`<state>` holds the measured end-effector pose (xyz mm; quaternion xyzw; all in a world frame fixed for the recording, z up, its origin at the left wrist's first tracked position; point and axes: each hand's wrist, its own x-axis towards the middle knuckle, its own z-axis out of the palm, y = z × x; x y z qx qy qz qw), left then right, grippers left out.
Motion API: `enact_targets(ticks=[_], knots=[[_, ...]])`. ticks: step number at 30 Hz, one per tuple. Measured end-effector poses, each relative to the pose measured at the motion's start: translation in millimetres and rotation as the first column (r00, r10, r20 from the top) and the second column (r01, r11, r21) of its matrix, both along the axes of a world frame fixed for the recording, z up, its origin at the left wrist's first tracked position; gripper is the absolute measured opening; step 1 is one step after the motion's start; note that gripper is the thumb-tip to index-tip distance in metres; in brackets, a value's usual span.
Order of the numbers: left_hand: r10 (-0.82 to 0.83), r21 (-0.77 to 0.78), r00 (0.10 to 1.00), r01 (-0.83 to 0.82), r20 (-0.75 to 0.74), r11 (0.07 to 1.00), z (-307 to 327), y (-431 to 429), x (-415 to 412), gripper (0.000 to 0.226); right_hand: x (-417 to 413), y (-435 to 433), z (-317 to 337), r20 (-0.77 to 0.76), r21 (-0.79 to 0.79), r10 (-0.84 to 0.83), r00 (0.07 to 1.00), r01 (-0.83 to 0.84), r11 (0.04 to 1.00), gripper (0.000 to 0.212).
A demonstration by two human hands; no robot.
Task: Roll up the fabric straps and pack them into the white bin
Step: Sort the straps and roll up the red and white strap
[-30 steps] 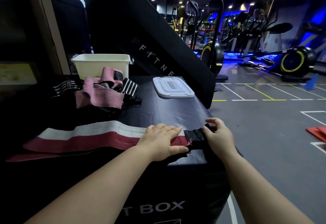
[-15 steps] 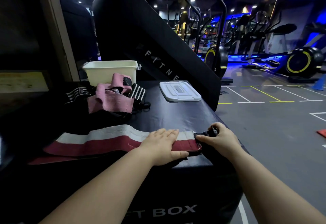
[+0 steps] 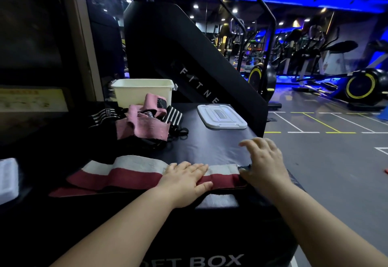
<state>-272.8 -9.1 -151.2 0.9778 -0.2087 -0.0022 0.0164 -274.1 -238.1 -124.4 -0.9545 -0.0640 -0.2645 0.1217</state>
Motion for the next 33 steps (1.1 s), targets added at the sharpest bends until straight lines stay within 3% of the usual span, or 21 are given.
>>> enact_targets(ticks=[2, 4, 9, 13, 24, 28, 33], knots=[[-0.007, -0.011, 1.000, 0.008, 0.012, 1.000, -0.4, 1.4, 0.4, 0.066, 1.5, 22.7, 7.2, 0.041, -0.015, 0.146, 0.988, -0.146, 0.989, 0.049], [-0.017, -0.024, 1.000, 0.017, 0.001, 1.000, 0.4, 2.5, 1.1, 0.065, 3.9, 46.3, 5.3, -0.054, 0.074, 0.207, 0.977, -0.203, 0.976, 0.036], [0.046, -0.087, 0.997, -0.051, -0.065, 0.995, 6.6, 4.6, -4.1, 0.079, 15.2, 65.5, -20.3, -0.291, 0.018, 0.087, 0.953, -0.085, 0.996, 0.032], [0.051, -0.083, 0.996, -0.057, -0.079, 0.995, 10.7, 12.9, -3.0, 0.098, 17.2, 63.0, -21.3, -0.299, -0.020, 0.058, 0.953, -0.067, 0.998, 0.036], [0.129, 0.022, 0.991, -0.130, 0.046, 0.991, 11.1, 23.0, -1.9, 0.096, 26.3, 59.9, -22.9, -0.330, -0.061, 0.089, 0.940, -0.116, 0.991, 0.032], [0.218, -0.057, 0.976, -0.217, 0.021, 0.975, 10.4, 51.0, -6.6, 0.100, 28.6, 56.1, -19.7, -0.334, -0.046, 0.114, 0.936, -0.137, 0.990, 0.026], [0.175, -0.117, 0.984, -0.177, -0.023, 0.977, 6.4, 65.7, -12.1, 0.093, 29.5, 48.6, -18.9, -0.331, -0.063, 0.134, 0.934, -0.163, 0.985, 0.024]])
